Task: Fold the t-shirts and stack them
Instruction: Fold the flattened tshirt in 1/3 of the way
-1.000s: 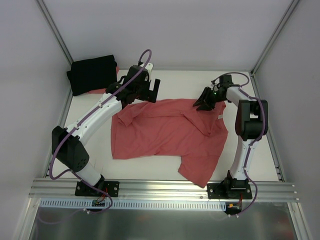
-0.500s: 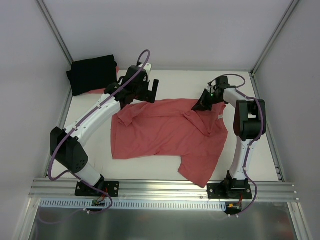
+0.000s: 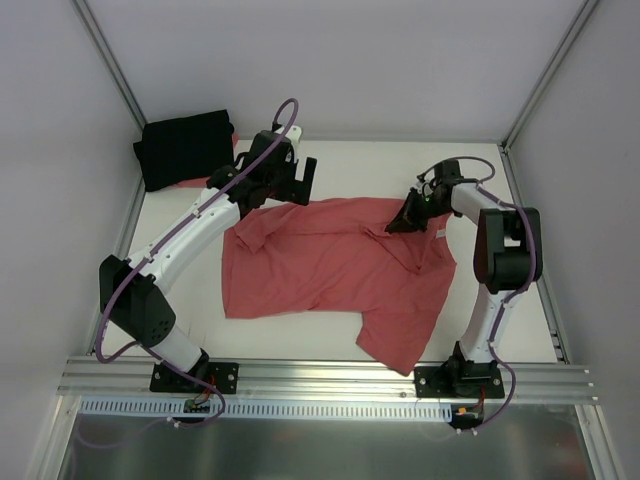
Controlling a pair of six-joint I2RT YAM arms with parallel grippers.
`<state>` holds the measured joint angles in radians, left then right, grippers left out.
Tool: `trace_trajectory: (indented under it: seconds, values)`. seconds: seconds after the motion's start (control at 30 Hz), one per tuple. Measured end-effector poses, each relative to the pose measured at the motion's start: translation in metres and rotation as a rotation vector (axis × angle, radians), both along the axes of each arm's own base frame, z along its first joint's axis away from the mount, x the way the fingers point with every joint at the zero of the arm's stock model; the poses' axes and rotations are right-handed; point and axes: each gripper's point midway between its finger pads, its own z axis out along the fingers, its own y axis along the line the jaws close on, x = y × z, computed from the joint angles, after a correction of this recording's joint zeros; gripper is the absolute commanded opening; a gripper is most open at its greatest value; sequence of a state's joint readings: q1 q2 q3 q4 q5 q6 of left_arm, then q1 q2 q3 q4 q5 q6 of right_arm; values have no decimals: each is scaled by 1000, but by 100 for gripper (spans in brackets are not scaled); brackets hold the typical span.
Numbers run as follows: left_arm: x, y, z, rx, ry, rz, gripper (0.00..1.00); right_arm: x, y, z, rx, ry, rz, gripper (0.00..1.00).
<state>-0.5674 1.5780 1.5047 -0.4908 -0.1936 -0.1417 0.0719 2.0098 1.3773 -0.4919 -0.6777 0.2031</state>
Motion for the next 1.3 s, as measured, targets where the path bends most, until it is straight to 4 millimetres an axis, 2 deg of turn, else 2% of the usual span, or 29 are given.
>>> trace_trajectory:
  seconds: [0.23,0.43,0.47,0.5,0.53,0.73,0.93,1.13,1.3]
  values:
    - [0,0,0,-1,1,-1,99,-30,9,22,24,-16,42,0]
    - [0,0,0,-1,1,-2,99,-56,22,17,42,24,95,0]
    - [0,0,0,-1,1,-2,99,-60,24,15,45,34,104,13]
    - [0,0,0,-1,2,-2,99,-65,26,14,49,45,111,39]
    - [0,0,0,-1,2,-2,99,-69,28,12,52,57,118,99]
    - [-2,1,-1,3,9,-2,99,-81,35,9,48,71,151,99]
    - [-12,1,-6,-36,41,-17,98,-78,32,28,25,4,155,100]
    - [-39,7,-38,-139,181,-33,99,-65,28,69,-16,-126,163,99]
    - [-57,20,-73,-127,273,0,99,-56,11,97,-115,-231,147,99]
